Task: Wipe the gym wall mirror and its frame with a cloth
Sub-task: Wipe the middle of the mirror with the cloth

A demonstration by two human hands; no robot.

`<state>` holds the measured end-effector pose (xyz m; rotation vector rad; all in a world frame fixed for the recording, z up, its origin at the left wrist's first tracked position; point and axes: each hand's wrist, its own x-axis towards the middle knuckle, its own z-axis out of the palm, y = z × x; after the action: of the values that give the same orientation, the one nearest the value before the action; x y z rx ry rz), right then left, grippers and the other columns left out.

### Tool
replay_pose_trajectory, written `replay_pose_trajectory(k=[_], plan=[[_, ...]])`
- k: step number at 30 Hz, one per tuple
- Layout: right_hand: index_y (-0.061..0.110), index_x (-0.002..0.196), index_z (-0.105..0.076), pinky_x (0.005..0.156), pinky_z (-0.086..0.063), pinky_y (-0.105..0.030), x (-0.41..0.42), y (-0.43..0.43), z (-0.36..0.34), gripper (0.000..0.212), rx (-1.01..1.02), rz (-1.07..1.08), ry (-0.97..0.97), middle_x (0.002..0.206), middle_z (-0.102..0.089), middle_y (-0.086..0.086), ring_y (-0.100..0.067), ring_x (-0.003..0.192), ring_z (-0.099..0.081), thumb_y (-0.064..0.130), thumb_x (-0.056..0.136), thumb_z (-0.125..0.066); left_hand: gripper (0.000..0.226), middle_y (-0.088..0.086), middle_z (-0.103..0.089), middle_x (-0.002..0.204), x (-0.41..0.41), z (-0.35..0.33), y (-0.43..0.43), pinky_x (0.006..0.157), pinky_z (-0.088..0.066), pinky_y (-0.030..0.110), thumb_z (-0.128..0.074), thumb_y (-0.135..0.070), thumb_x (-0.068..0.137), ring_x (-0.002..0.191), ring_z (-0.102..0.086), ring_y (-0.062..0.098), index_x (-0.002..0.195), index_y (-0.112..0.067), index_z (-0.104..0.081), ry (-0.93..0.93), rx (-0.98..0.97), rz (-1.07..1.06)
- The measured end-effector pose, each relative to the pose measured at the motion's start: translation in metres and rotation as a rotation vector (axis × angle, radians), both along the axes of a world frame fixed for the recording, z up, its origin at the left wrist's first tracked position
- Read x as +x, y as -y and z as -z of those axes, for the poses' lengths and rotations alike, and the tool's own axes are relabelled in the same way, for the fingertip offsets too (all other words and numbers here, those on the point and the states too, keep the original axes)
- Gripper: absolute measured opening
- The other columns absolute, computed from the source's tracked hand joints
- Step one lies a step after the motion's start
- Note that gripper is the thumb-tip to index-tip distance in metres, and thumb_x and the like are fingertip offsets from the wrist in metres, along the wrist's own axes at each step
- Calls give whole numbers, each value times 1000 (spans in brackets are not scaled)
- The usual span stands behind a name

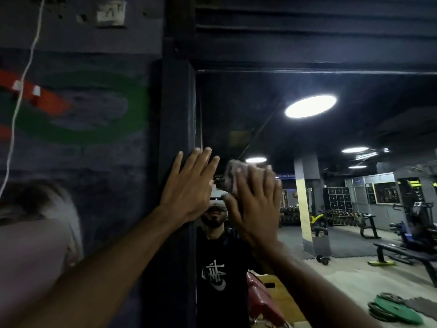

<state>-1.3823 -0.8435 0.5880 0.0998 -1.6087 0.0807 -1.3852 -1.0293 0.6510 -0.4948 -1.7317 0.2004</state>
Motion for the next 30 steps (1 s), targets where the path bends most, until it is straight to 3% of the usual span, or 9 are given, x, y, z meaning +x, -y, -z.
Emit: replay_pose_trajectory(k=[3, 9, 12, 15, 18, 21, 24, 27, 30], plan=[[23, 152, -48, 121, -18, -64, 14, -58, -23, 54, 214, 47, -39, 165, -31, -12, -42, 154, -16, 45, 103, -40, 66, 9, -23, 168, -5, 5, 4, 124, -13, 56, -44, -36, 99, 155, -20, 29, 159, -17, -28, -14, 8, 17], [17, 148, -43, 120, -25, -61, 38, -114, -109, 52, -443, -58, -117, 159, -32, -16, -44, 147, -26, 38, 101, -40, 72, 8, -17, 169, -3, 4, -14, 123, -10, 62, -47, -49, 98, 156, -16, 29, 160, -21, -23, 10, 64, 22], [15, 147, -50, 118, -29, -56, 24, -68, -44, 45, -65, -114, -127, 150, -43, -14, -39, 142, -36, 30, 105, -44, 73, 10, -17, 169, -3, 20, -24, 121, -8, 66, -46, -48, 98, 156, -17, 32, 160, -18, -24, 10, 52, 3], [24, 157, -38, 126, -11, -53, 17, -68, 55, 56, 316, -58, 51, 168, -25, -10, -37, 156, -15, 41, 104, -43, 72, 11, -14, 170, -2, 54, -35, 122, -12, 64, -39, -47, 98, 156, -13, 34, 161, -17, -25, 38, 38, 38], [26, 153, -43, 122, -23, -61, 30, -123, 56, 60, 500, 10, 104, 163, -31, -12, -39, 151, -26, 37, 97, -59, 71, 12, -10, 171, -2, 97, -41, 122, -20, 62, -40, -43, 98, 157, -9, 36, 162, -16, -25, 67, 7, 82], [25, 144, -51, 103, -44, -62, 44, -161, 4, 44, -15, -81, 19, 153, -35, -16, -42, 138, -38, 32, 101, -54, 71, 12, -6, 171, -2, 117, -42, 122, -17, 64, -43, -39, 99, 157, -6, 36, 163, -18, -21, 87, 10, 88], [28, 147, -43, 108, -39, -65, 46, -134, 1, 45, -396, -154, -27, 156, -30, -15, -45, 143, -31, 43, 104, -41, 73, 11, -5, 171, 0, 109, -52, 123, -10, 65, -44, -39, 96, 158, -3, 33, 163, -21, -21, 106, 37, 93], [32, 157, -36, 124, -17, -59, 37, -104, 55, 56, 6, -124, 92, 169, -16, -10, -38, 156, -9, 48, 104, -43, 72, 9, -3, 172, 6, 77, -75, 122, -5, 67, -36, -43, 95, 158, 1, 32, 163, -24, -20, 131, 131, 120], [30, 149, -49, 118, -28, -63, 40, -152, 43, 52, 270, -115, 88, 167, -26, -11, -37, 155, -16, 45, 99, -52, 71, 7, 2, 171, 12, 44, -96, 122, -5, 67, -27, -44, 94, 158, 2, 32, 162, -25, -18, 156, 136, 125]])
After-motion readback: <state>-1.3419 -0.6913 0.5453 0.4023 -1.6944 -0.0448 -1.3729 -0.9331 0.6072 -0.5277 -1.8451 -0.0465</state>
